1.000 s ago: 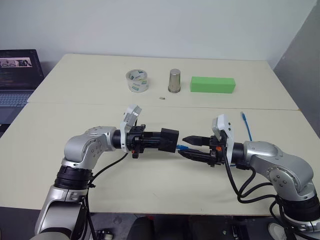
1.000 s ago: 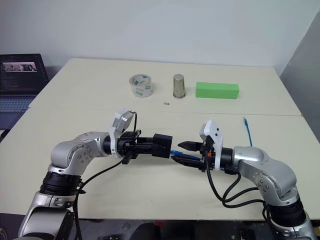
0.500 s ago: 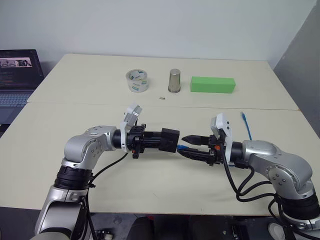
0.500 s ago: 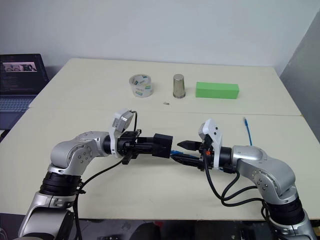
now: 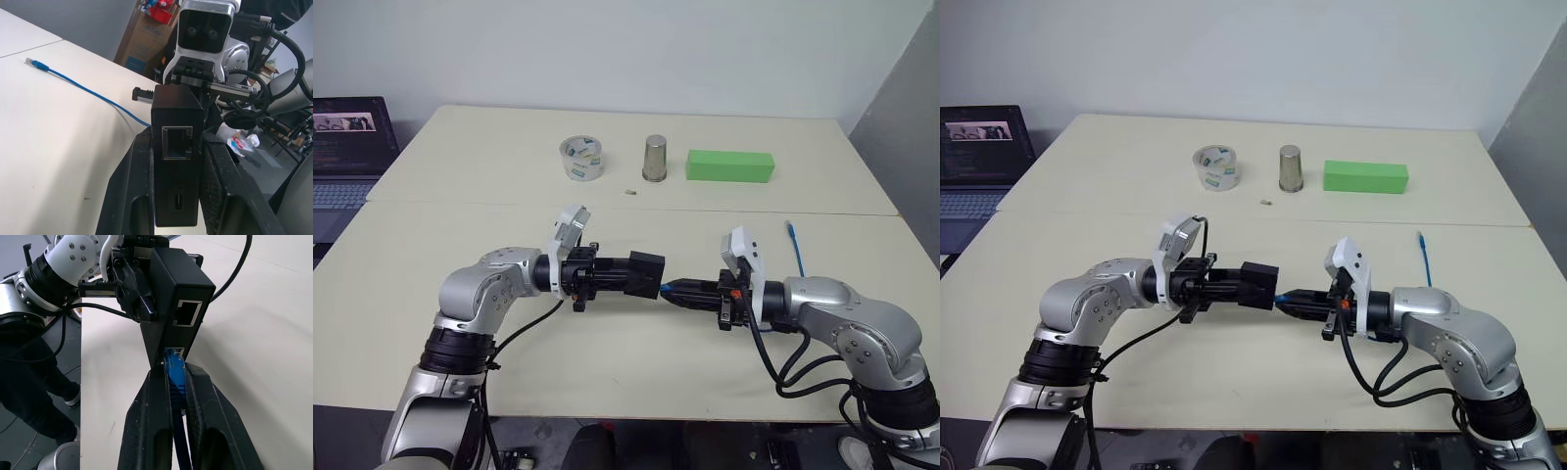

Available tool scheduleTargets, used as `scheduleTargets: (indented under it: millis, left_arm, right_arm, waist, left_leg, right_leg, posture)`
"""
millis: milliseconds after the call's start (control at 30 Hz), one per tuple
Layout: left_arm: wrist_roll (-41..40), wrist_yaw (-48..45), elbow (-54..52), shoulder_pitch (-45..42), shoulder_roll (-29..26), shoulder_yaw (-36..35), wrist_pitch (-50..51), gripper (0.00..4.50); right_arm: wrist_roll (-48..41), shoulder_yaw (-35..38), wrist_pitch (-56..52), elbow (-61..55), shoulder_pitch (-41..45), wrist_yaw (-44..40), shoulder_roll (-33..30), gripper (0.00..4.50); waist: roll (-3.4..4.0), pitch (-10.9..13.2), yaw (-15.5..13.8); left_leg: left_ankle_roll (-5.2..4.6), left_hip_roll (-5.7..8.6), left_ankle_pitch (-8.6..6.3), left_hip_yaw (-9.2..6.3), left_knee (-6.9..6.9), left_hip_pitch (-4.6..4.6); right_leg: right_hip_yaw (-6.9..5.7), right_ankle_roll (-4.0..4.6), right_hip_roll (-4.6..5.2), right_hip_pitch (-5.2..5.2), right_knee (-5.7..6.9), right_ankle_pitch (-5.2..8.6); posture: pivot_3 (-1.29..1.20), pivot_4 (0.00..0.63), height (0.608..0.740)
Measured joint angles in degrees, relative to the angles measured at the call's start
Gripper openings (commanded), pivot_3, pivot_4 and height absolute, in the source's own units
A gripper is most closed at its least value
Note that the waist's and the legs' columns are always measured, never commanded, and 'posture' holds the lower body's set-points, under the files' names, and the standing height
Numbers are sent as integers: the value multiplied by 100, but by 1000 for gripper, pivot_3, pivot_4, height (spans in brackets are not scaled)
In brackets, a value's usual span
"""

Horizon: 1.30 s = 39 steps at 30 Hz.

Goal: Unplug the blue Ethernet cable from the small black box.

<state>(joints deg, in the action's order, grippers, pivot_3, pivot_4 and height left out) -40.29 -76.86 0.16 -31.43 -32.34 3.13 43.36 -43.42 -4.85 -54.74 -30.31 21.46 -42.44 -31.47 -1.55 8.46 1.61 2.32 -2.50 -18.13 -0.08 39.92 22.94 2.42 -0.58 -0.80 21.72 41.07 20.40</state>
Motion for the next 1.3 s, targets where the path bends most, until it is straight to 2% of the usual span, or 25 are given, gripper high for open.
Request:
scheduleTargets:
  millis: [300, 567, 933, 1000, 1033, 1133, 1300]
  left_arm:
    - [68, -229, -77, 108, -88, 130, -199, 795]
    - [245, -397, -159, 116, -132, 423, -521, 794]
    - [263, -376, -164, 115, -185, 493, -618, 794]
    - [263, -361, -165, 115, -186, 493, -600, 794]
    - [252, -340, -175, 115, -191, 492, -575, 794]
    - [248, -268, -175, 116, -284, 399, -496, 794]
    - [230, -257, -173, 116, -286, 363, -458, 794]
  right_arm:
    - [-99, -92, -151, 27, 64, -168, -153, 54]
    - [-237, -122, -192, 74, 66, -504, -558, 38]
    - [-209, -208, -47, 62, 31, -480, -640, 37]
    - [-172, -229, -18, 54, 32, -463, -640, 737]
    - [-161, -245, -18, 30, 31, -440, -641, 780]
    - [-104, -263, -27, 8, -20, -425, -743, 1437]
    - [-186, -148, -83, -2, -75, -335, -729, 1450]
  waist:
    - [3, 2, 0]
    - [5, 4, -3]
    - [5, 5, -4]
    - [5, 5, -4]
    - [5, 5, -4]
    - [7, 6, -4]
    - [7, 7, -5]
  left_leg:
    - [0, 0, 0, 0, 0, 0]
    - [-3, 0, -2, 0, 0, 1]
    - [-20, 0, -11, 0, 0, 1]
    - [-20, 0, -11, 0, 0, 1]
    - [-21, 0, -11, 0, 0, 1]
    - [-21, 0, -12, 0, 0, 1]
    - [-21, 0, -12, 0, 0, 1]
  right_leg:
    - [0, 0, 0, 0, -1, 0]
    - [1, 0, -1, -1, -4, 0]
    - [1, 0, 0, -1, -4, 0]
    - [0, 0, 0, -1, -5, 0]
    - [1, 0, 0, -1, -5, 0]
    - [1, 0, 0, 0, -5, 0]
    - [1, 0, 0, -1, -5, 0]
  posture:
    - [0, 150, 740]
    - [0, 150, 740]
    - [0, 150, 740]
    - [0, 150, 740]
    - [0, 150, 740]
    - [0, 150, 740]
    - [0, 150, 740]
